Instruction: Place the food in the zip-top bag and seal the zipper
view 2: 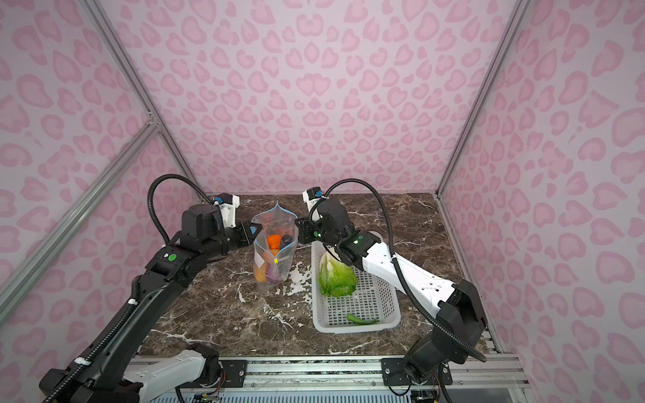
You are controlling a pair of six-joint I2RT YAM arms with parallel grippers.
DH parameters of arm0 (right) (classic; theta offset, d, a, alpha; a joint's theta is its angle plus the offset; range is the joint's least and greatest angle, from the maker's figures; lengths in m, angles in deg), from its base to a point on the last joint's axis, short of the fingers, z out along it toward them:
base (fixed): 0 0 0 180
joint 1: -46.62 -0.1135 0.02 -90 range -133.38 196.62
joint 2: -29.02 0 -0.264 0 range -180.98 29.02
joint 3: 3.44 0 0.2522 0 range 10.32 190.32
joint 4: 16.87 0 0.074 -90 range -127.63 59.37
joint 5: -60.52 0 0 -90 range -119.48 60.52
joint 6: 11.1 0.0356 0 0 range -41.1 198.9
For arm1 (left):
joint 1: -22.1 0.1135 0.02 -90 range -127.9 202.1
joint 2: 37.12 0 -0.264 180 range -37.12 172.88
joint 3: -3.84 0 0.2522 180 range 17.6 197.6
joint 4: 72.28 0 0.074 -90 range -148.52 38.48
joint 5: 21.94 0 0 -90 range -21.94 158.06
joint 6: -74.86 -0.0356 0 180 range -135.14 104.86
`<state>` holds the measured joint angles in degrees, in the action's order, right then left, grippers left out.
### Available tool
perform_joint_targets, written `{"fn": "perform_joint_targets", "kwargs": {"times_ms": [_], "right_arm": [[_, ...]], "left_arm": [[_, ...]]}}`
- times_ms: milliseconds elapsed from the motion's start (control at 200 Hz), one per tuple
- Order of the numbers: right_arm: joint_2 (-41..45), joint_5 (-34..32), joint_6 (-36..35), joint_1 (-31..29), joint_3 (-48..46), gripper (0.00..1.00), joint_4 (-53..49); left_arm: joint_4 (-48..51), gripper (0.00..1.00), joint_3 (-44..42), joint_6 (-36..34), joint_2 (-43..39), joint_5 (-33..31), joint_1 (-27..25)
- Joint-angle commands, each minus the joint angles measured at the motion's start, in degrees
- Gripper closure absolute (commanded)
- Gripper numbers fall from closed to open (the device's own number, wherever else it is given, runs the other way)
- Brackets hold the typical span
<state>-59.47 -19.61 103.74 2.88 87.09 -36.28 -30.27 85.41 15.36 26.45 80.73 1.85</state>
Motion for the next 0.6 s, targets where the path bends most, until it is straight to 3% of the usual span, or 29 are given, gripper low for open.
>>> {"fn": "perform_joint_targets", "kwargs": {"times_ms": [0, 190, 250, 340, 420, 595], "right_arm": [[-1.74, -1.64, -1.15, 0.08, 0.75, 1.0, -2.27], [-1.48, -1.49, -1.99, 0.07, 0.13, 0.97, -4.57], [-0.33, -2.21, -3.32, 0.24, 0.54, 0.89, -7.09], [2.08, -3.69, -7.09, 0.41, 1.96, 0.62, -13.6], [4.39, -6.56, -10.67, 0.6, 3.89, 0.47, -22.62], [8.79, -11.19, -14.31, 0.78, 3.83, 0.38, -41.5]], "left_arm": [[-1.43, 0.97, 1.31, -2.9, 0.59, -2.06, 0.29], [-5.94, 0.97, -1.5, -5.63, 2.41, 4.87, 0.26], [-7.7, 0.97, -3.48, -6.04, 2.54, 7.42, 0.29], [-9.07, 0.97, -5.75, -6.27, 2.74, 9.22, 0.25], [-9.31, 0.97, -6.1, -6.38, 3.42, 10.32, 0.16], [-9.84, 0.98, -6.33, -5.1, 4.44, 12.26, 0.12]]}}
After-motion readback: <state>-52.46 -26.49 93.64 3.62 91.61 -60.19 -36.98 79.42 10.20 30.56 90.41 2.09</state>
